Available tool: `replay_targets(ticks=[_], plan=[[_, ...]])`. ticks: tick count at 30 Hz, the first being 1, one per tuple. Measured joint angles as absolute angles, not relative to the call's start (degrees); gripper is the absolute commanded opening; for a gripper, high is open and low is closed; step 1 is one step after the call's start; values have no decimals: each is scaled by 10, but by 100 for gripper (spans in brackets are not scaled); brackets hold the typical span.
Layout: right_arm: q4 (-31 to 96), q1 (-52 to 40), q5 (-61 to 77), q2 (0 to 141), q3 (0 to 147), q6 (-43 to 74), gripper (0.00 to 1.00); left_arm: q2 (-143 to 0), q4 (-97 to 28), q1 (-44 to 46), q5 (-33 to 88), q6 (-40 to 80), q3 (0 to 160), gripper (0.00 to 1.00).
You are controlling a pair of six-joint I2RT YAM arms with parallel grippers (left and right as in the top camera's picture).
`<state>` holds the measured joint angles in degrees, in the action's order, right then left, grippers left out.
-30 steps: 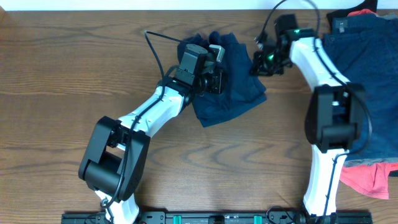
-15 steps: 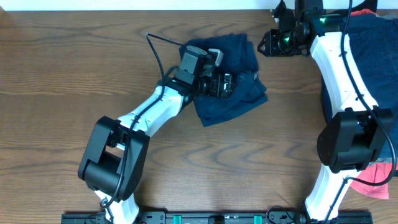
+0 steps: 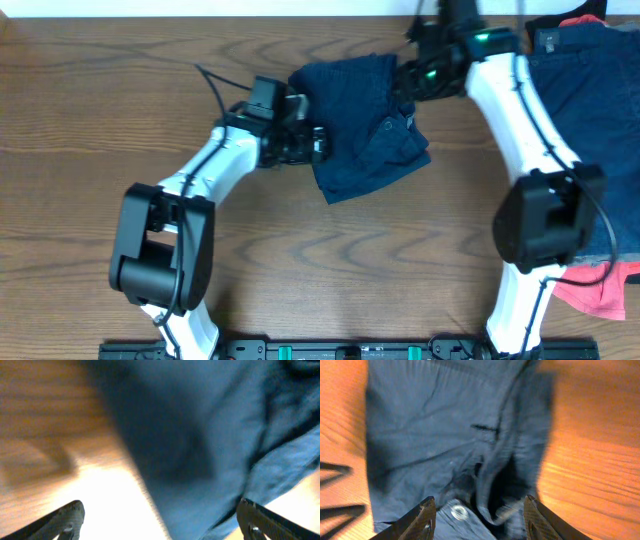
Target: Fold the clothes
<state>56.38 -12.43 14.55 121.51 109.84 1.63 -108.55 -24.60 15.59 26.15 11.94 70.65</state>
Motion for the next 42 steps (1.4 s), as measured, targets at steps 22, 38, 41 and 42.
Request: replay_targets(ticks=[22,38,41,42], plan=[[627,-165,41,1333,1100,83,72,-1085,-279,160,220,57,716,98],[670,-28,36,1094,1154,88,92,-1085,-189,343,143,-27,719,98],[681,-20,34,1103,1150,88,91,-1087,-163,365,126,-62,719,98],[683,-20,34,1106,1148,88,91,-1088,-152,368,122,-73,719,98]])
